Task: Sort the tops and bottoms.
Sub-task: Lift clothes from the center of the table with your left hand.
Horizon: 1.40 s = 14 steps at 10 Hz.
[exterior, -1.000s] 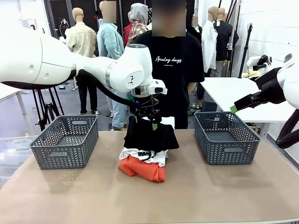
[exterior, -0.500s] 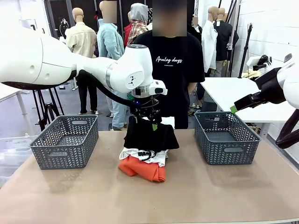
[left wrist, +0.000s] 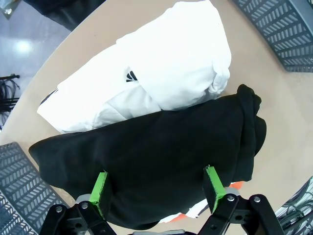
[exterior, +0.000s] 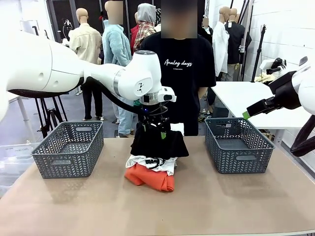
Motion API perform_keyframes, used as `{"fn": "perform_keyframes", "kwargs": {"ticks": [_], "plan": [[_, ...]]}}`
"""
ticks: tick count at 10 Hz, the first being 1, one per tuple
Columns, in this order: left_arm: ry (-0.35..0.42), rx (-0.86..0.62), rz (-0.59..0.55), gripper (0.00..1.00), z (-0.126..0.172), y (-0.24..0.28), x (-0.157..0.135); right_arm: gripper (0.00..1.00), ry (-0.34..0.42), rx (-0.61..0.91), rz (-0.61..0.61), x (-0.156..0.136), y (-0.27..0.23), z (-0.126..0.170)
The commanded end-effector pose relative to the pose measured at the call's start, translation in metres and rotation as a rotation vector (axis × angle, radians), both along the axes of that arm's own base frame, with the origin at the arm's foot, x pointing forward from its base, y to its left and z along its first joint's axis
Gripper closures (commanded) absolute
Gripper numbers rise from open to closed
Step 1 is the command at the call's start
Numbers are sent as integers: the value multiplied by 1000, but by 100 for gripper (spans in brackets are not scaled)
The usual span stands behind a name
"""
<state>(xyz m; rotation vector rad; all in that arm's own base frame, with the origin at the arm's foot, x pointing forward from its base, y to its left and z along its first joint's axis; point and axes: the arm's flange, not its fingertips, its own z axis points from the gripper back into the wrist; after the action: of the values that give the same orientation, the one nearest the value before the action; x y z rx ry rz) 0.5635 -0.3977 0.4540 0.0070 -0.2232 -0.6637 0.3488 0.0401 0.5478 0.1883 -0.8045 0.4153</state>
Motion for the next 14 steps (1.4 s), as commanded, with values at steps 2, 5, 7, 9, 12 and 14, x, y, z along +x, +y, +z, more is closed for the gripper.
{"fn": "perform_keyframes", "kwargs": {"ticks": [2,5,7,9,12,14], "plan": [[13,-4,11,59,0,0,2,0,3,18,-3,1,0,-1],[32,14,25,100,-5,3,2,0,3,18,-3,1,0,-1],[28,12,31,100,-4,4,1,0,3,18,-3,1,0,-1],[22,12,33,100,-3,5,2,0,3,18,-3,1,0,-1],[11,12,8,100,-1,4,1,0,3,18,-3,1,0,-1],[11,12,8,100,-1,4,1,0,3,18,-3,1,0,-1]]}}
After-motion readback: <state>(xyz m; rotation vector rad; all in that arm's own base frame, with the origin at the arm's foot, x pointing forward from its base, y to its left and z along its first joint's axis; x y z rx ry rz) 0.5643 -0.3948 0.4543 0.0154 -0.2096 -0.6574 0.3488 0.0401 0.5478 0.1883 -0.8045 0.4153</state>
